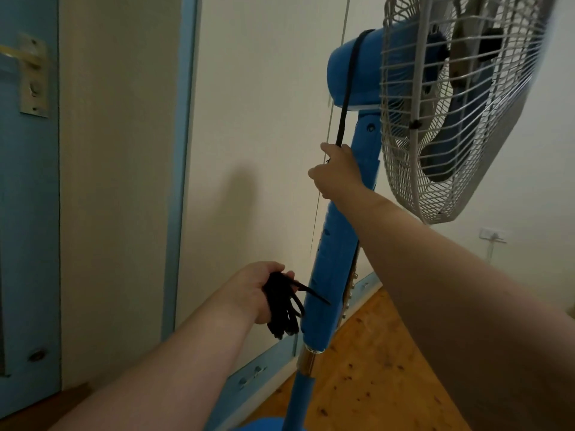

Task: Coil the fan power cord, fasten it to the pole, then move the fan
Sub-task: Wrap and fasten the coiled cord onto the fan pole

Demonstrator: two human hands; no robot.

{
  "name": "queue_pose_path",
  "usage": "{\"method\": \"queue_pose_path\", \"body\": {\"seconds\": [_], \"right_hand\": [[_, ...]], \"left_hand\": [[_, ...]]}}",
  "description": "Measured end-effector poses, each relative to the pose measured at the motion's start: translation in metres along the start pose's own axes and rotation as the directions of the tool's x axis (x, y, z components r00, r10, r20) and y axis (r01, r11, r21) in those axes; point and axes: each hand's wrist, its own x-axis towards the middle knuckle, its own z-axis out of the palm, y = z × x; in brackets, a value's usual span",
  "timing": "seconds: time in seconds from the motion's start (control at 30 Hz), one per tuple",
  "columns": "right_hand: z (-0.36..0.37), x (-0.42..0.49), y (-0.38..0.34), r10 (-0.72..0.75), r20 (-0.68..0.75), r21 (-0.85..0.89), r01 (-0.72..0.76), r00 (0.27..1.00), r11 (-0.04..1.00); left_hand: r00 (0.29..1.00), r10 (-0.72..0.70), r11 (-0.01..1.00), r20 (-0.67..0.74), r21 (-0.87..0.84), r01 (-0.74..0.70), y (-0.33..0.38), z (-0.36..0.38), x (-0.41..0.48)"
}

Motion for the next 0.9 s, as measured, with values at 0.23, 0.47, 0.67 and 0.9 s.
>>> {"method": "queue_pose_path", "body": {"seconds": [0.23, 0.47, 0.67, 0.9], "right_hand": [[0.010, -0.017, 0.004, 0.074, -0.102, 0.254, -0.046, 0.992, 0.966], [0.033, -0.096, 0.029, 0.075, 0.128, 0.406, -0.121, 0.989, 0.906], [0.042, -0.162, 0.065, 0.127, 0.416, 0.249, -0.247, 0.901, 0.936], [0.045, -0.211, 0.095, 0.159, 0.577, 0.216, -0.337, 0.801, 0.916]], "left_hand": [[1.000, -0.009, 1.000, 0.011, 0.013, 0.009, -0.002, -0.009, 0.007], [0.996, 0.020, 0.987, 0.087, 0.157, -0.034, -0.013, -0.030, 0.012], [0.968, 0.110, 0.895, 0.226, 0.402, -0.196, -0.028, -0.054, 0.018], [0.965, 0.035, 0.857, 0.258, 0.490, -0.162, -0.055, -0.079, 0.022]]}}
